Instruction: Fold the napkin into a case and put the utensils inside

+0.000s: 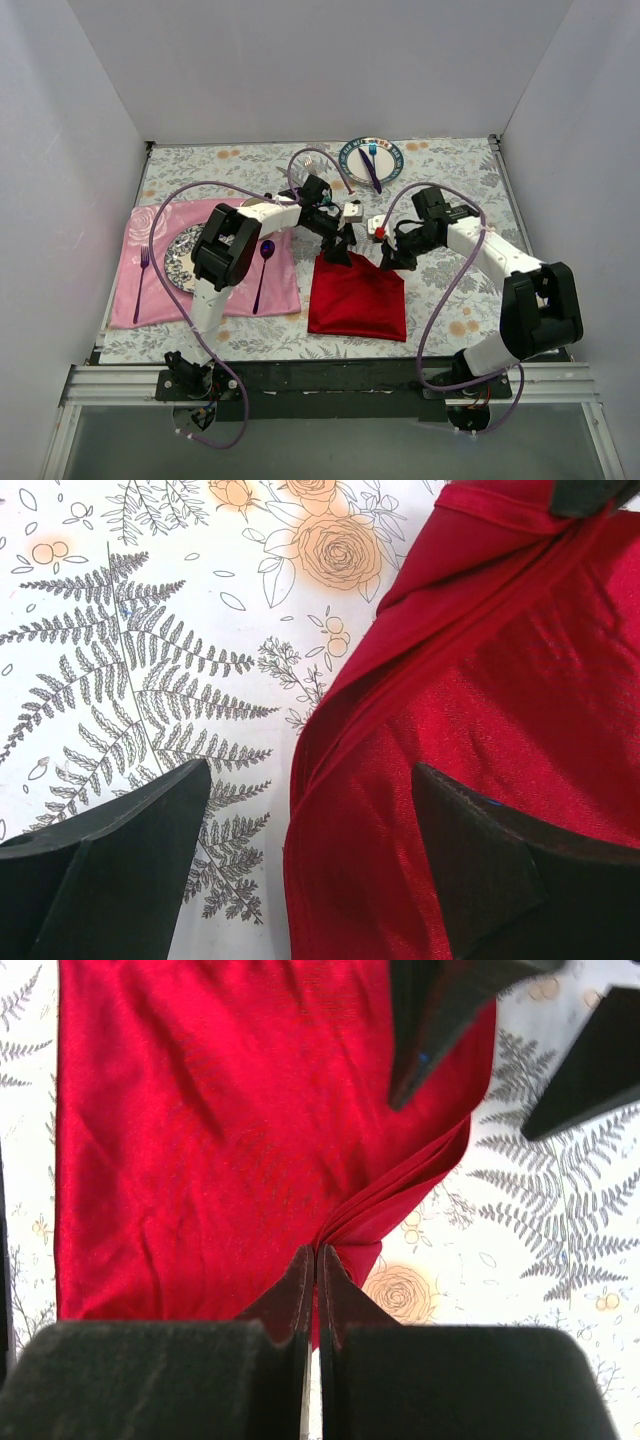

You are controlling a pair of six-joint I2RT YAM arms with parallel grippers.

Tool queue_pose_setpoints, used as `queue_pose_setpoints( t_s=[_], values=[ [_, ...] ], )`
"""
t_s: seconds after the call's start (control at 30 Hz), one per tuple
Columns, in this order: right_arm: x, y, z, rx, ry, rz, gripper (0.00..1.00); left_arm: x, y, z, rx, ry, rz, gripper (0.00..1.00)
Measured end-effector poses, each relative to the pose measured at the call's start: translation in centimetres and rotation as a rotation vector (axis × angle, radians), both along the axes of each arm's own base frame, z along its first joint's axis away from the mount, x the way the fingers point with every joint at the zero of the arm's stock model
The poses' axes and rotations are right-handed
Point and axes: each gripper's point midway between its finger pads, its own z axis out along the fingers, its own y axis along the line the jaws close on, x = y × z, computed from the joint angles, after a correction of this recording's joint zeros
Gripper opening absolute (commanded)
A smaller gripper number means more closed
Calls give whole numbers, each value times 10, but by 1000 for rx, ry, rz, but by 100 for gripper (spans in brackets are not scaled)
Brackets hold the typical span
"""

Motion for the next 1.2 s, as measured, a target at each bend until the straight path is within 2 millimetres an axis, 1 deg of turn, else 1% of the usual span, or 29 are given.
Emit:
queue_pose_setpoints(
  t_s=[0.2, 0.33, 0.47, 0.8, 1.03, 1.2],
  values=[
    [-15, 7, 0, 0, -84, 100, 1, 1, 0, -1, 0, -23, -9, 80],
    [-26, 8, -4, -8, -115, 156, 1, 1, 0, -2, 1, -44, -21, 75],
    [-32, 9, -6, -13, -144, 192, 1, 2, 1, -5, -1, -82, -45, 70],
    [-34, 6, -10, -22, -210, 220, 1, -4, 7, -8, 6, -131, -104, 60],
    [-30, 8, 5, 2, -300, 224, 1, -10, 15, -10, 32, -140, -117, 53],
    [-37, 4, 3, 3, -320, 240, 1, -16, 23, -10, 56, -130, -111, 51]
  ],
)
